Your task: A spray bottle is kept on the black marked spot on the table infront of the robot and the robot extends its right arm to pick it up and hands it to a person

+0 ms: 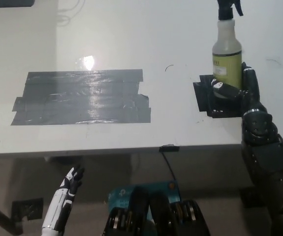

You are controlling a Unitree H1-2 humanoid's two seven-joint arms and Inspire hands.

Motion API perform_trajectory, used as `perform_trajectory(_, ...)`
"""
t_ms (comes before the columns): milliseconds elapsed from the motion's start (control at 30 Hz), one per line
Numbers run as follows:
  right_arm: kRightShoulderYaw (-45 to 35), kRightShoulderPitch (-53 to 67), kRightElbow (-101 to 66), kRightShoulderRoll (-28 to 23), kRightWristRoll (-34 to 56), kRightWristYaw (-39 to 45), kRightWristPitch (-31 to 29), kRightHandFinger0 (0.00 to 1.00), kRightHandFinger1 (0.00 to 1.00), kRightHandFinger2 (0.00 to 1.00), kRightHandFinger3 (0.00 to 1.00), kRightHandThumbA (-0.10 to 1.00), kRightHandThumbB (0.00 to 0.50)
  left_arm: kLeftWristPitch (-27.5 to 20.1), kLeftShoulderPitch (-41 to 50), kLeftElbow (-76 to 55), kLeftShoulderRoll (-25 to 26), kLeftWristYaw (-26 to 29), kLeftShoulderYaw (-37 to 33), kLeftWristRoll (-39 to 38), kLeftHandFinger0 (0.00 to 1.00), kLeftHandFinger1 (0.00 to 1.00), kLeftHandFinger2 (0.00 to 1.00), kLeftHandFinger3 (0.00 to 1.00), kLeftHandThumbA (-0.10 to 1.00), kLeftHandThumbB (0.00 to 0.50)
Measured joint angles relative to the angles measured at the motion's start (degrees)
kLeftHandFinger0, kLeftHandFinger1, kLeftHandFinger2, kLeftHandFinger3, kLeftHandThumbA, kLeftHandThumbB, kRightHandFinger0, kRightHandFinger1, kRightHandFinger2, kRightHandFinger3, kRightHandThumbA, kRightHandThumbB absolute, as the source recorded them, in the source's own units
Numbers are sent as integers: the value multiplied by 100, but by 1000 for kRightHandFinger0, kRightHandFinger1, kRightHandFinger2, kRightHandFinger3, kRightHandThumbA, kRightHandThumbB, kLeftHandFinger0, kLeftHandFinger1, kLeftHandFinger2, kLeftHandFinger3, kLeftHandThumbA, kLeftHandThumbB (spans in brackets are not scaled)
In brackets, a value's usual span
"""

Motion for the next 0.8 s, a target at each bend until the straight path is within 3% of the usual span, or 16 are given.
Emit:
perform_trajectory(167, 16, 224, -543, 99, -35, -176, 0, 0, 326, 682, 660, -100, 149, 0, -36, 2, 1, -1, 1, 6, 1000, 1000, 1000, 1000, 1000, 276)
perform_trajectory(200, 26, 266, -672, 115, -50, -188, 1, 0, 318, 683, 686, -100, 126, 0, -43, 2, 0, -1, 1, 7, 1000, 1000, 1000, 1000, 1000, 275)
perform_trajectory(400, 92, 472, -1553, 162, -124, -187, 94, 0, 284, 665, 754, -100, 120, 2, -79, 7, -1, -1, 0, 7, 1000, 1000, 1000, 1000, 1000, 275)
perform_trajectory(600, 337, 645, -2596, 191, -140, 13, 609, 1, 407, 794, 793, -100, 121, 6, -79, 11, 0, -1, 0, 9, 1000, 1000, 1000, 1000, 1000, 270)
perform_trajectory(733, 535, 647, -3156, 333, -56, 305, 1058, 8, 428, 793, 803, -100, 137, 6, -81, 8, 0, -1, 0, 24, 1000, 1000, 1000, 1000, 1000, 277)
perform_trajectory(800, 620, 635, -3291, 428, -3, 423, 1204, 11, 453, 809, 788, -100, 106, 6, -88, 7, -1, -1, 0, 35, 1000, 1000, 1000, 1000, 1000, 286)
